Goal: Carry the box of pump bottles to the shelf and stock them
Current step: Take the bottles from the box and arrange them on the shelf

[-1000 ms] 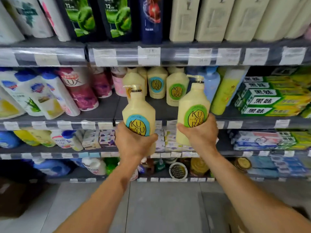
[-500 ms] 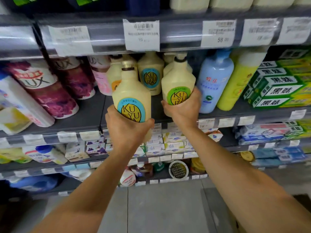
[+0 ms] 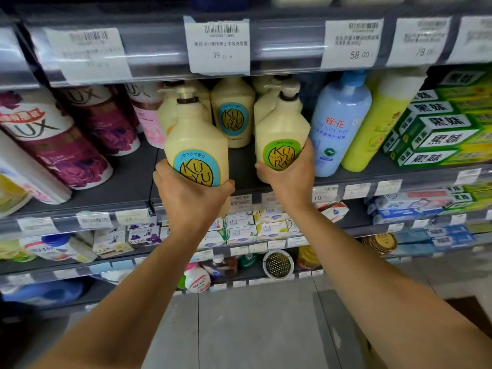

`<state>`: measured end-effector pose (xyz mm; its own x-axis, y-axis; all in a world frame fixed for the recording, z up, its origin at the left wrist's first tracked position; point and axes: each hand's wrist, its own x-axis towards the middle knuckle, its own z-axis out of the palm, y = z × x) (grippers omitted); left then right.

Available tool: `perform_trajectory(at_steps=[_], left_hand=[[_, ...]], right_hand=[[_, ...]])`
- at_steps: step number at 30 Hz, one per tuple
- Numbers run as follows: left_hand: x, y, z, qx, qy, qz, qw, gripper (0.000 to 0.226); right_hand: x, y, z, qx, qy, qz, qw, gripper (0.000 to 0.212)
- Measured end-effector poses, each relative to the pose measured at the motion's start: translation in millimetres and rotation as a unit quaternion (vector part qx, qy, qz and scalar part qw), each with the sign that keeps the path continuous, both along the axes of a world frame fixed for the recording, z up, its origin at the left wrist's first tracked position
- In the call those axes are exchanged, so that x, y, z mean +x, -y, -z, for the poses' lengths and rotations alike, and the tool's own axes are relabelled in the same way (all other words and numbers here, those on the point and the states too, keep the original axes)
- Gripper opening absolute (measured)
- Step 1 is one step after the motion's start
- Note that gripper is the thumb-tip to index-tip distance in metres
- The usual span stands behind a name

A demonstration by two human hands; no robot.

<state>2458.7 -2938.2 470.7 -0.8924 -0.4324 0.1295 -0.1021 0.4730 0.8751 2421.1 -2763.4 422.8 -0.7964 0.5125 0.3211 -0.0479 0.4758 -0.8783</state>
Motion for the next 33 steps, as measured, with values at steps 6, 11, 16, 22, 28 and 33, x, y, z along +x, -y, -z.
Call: perform_trajectory(at_steps=[6,11,16,22,28,33], left_hand=[[-10.9,-9.9,1.8,0.013,-0.018,0.003,1.000,0.091],[-33.1,-22.5,14.4,0.025,-0.054,-0.002,0.998,0.096],[-48.2,-39.6,22.4,0.057,-0.107,0.009,0.993,0.089],[-64.3,-49.3,45.8,0.046,-0.109,0.011,0.993,0.092],[-65.5,-53.7,49.3,0.039,-0.116,0.001,0.992,0.100],[-57.3,-53.0,44.6,-0.018,-0.064,-0.001,0.998,0.109]], right_hand=[[54.6,-37.6,33.5,0.230,0.023,-0.043,0.972,0.064],[55.5,-62.8,60.0,0.367,0.065,-0.096,0.923,0.055],[54.8,-64.5,63.9,0.362,0.051,-0.101,0.925,0.057],[56.2,-63.2,62.7,0.344,0.037,-0.101,0.933,0.056],[55.7,-59.8,60.8,0.385,0.064,-0.089,0.916,0.059],[55.2,-56.1,58.6,0.379,0.076,-0.086,0.918,0.059]])
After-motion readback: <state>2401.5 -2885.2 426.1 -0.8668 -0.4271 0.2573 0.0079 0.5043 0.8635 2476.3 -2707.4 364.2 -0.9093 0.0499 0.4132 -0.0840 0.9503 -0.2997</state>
